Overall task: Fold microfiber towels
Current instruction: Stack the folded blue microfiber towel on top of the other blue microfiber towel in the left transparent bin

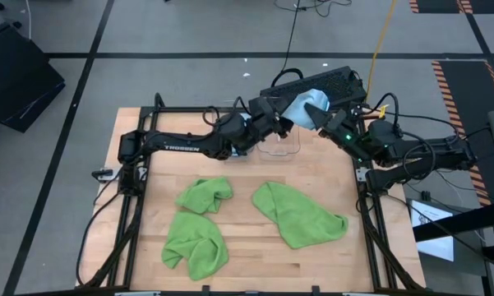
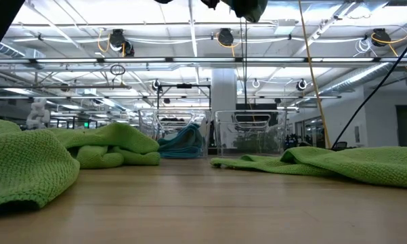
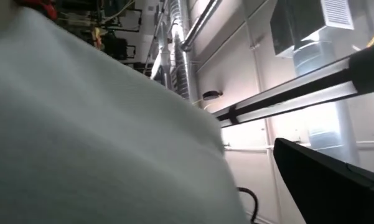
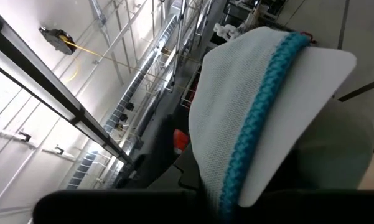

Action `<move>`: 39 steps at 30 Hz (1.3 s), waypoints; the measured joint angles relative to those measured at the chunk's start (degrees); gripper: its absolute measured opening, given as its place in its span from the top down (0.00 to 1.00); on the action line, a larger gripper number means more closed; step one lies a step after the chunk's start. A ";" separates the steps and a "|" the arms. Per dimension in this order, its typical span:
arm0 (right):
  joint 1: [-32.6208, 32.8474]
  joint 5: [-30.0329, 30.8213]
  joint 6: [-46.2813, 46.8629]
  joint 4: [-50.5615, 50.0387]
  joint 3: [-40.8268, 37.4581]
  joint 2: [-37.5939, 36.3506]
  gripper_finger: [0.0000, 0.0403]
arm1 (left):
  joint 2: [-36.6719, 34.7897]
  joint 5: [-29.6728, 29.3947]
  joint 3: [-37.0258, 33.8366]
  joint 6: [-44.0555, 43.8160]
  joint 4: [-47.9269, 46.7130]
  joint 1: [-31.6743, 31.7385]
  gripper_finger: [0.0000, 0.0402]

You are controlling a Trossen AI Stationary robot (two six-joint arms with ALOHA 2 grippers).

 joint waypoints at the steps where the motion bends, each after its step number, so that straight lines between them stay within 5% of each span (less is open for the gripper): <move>1: 0.00 0.03 -0.16 0.03 0.00 -0.02 0.95 | 0.00 -0.05 0.00 -0.25 -0.35 0.00 0.07; 29: -0.02 -2.46 -2.91 0.52 0.00 -0.34 0.94 | 0.04 -0.16 0.00 3.38 -0.66 0.82 0.94; 33: -0.02 -3.49 -2.86 0.65 0.00 -0.39 0.84 | 0.04 -0.17 0.00 5.98 2.22 1.08 0.96; 39: 0.02 -4.47 -1.71 -1.83 0.00 -2.82 0.51 | 0.04 3.32 0.00 12.84 5.37 2.25 0.97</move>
